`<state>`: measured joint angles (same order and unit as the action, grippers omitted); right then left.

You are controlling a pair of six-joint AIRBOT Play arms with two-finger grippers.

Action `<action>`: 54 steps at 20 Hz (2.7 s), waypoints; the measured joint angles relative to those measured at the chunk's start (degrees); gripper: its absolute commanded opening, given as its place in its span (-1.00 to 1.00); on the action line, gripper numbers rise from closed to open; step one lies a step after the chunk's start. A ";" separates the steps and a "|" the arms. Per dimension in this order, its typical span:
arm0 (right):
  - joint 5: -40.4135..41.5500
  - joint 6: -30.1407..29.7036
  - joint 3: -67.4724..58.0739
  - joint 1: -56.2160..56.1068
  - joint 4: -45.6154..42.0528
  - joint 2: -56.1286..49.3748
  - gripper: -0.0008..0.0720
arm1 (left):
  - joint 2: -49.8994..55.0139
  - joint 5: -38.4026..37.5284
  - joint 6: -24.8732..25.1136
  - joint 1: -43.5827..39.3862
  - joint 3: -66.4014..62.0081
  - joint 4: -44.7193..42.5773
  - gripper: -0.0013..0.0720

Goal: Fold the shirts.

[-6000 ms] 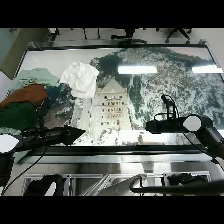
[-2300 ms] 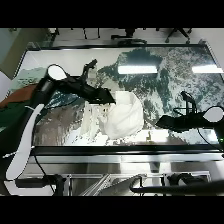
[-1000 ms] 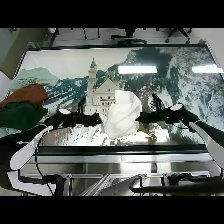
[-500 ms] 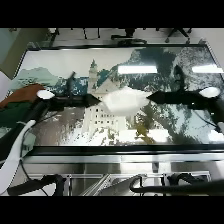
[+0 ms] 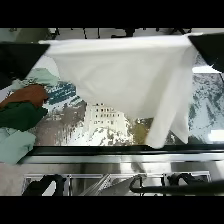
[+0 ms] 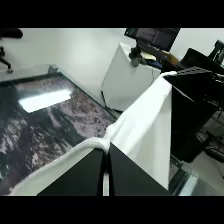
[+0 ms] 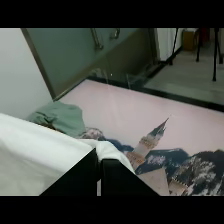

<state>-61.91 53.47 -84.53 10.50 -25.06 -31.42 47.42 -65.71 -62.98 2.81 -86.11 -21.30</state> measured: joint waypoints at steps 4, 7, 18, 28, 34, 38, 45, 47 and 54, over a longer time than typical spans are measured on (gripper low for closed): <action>-3.87 -1.77 -1.62 0.07 4.70 -4.50 -0.92 | -0.79 -0.55 -0.96 0.68 -0.81 -0.28 -0.94; -8.09 -3.96 -1.14 -2.12 7.69 -12.48 -0.92 | 2.82 -1.20 -1.31 0.85 3.96 -0.85 -0.94; -2.78 -9.84 0.00 -14.67 5.57 -48.63 0.14 | 29.88 7.80 5.35 1.25 20.20 -1.18 0.96; -18.47 3.21 3.02 11.72 -19.69 -38.66 0.48 | 33.57 -14.88 2.99 11.21 19.63 -8.09 0.96; -21.84 6.99 14.27 22.88 -29.35 -35.52 0.48 | 23.39 -6.21 2.38 9.64 47.60 -12.11 0.96; -21.05 7.63 21.79 24.52 -31.52 -35.23 0.48 | 20.68 4.81 3.89 2.49 58.82 -8.74 0.95; -20.02 7.87 27.06 25.03 -33.44 -37.51 0.46 | 27.82 12.92 4.83 -9.57 58.23 -5.95 0.44; -19.91 7.89 27.52 24.94 -33.44 -38.75 0.45 | 30.42 12.68 4.98 -10.54 55.21 -6.69 -0.06; -20.59 8.07 28.76 21.11 -32.54 -41.90 -0.92 | 34.42 11.19 5.03 -10.86 48.81 -10.40 -0.93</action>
<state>-82.50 61.54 -55.77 31.62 -57.60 -73.32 81.84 -54.52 -57.95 -8.05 -37.30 -31.70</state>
